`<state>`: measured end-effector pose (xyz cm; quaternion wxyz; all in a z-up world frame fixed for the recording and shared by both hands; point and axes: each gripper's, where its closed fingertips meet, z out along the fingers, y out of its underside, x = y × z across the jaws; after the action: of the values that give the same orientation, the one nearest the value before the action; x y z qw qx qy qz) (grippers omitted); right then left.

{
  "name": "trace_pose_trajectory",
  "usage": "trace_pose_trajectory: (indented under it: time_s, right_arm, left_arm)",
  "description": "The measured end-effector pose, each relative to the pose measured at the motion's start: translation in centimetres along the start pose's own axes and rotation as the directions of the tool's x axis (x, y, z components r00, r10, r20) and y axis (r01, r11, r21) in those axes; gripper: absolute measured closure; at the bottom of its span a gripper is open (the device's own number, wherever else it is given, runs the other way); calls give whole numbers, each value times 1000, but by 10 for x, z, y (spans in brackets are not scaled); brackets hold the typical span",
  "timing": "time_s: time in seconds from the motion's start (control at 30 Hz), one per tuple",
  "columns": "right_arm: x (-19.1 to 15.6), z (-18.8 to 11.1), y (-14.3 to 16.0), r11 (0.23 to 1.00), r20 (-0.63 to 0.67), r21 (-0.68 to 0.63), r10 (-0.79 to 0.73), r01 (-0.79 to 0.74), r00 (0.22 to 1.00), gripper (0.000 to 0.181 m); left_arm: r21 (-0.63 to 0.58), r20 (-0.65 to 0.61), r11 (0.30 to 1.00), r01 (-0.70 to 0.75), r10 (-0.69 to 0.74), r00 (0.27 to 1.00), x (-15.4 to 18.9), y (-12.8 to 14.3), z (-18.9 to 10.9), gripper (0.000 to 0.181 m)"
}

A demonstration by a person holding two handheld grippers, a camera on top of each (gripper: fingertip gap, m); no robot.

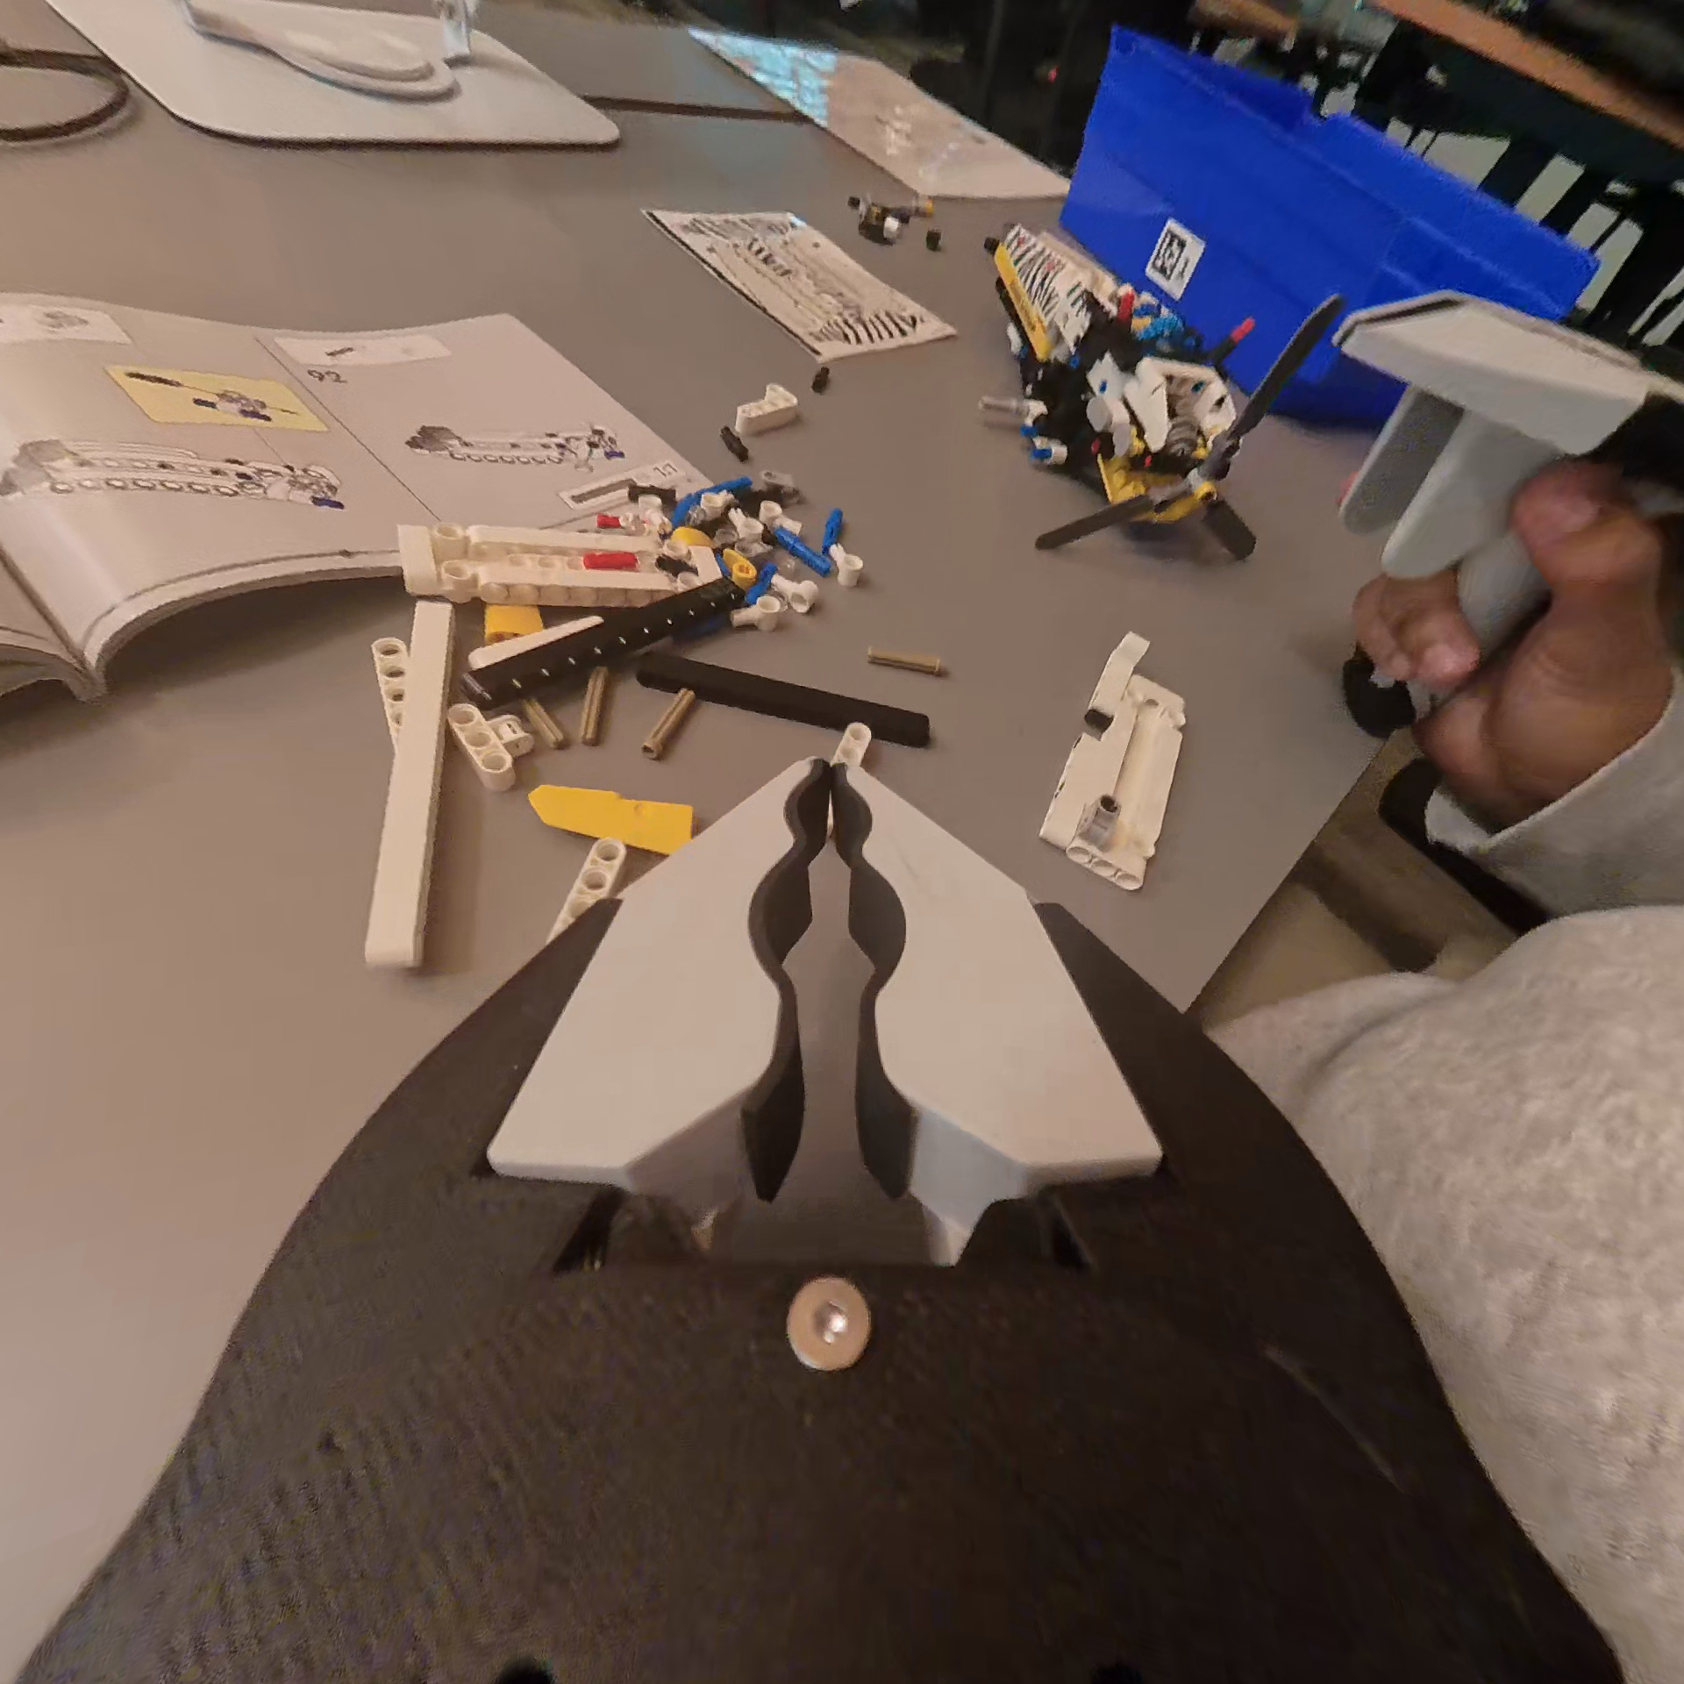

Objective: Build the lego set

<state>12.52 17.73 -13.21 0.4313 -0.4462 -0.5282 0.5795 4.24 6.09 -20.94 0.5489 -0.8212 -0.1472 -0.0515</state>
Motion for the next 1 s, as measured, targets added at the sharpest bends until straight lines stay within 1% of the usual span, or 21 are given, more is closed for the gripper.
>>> trace_pose_trajectory:
  time_s: [0.1, 0.2, 0.27, 0.37, 0.5, 0.63, 0.8, 1.0]
  right_arm:
    - [0, 5, 1, 1000, 37, 0, 21, -21, 999, 181]
    - [1, 4, -8, 997, 33, 76, -9, 6, 999, 181]
    - [3, 5, -10, 995, 23, 95, -12, 9, 1000, 181]
    - [2, 6, -9, 996, 32, 87, -15, 12, 999, 181]
    - [0, 7, -8, 996, 33, 85, -37, 34, 999, 181]
    - [-1, 7, -9, 995, 26, 90, -50, 47, 998, 181]
    - [2, 9, -9, 994, 2, 88, -64, 63, 998, 181]
    - [-2, 9, -8, 990, 0, 90, -105, 104, 995, 181]
  left_arm:
    - [-63, 58, 996, -59, 63, 996, -2, 11, 7, 181]
    - [-54, 88, 992, -112, 117, 989, -1, 11, 7, 181]
    - [-32, 89, 995, -95, 97, 991, -2, 9, 5, 181]
    - [-16, 93, 998, -58, 60, 994, -5, 7, 4, 181]
    - [-2, 139, 997, -81, 80, 987, -8, 5, 2, 181]
    - [18, 165, 998, -59, 55, 985, -12, 3, 1, 173]
    - [-9, 181, 999, -32, 33, 983, -16, 6, 3, 155]
    - [-32, 202, 999, -16, 22, 979, -19, 9, 5, 152]
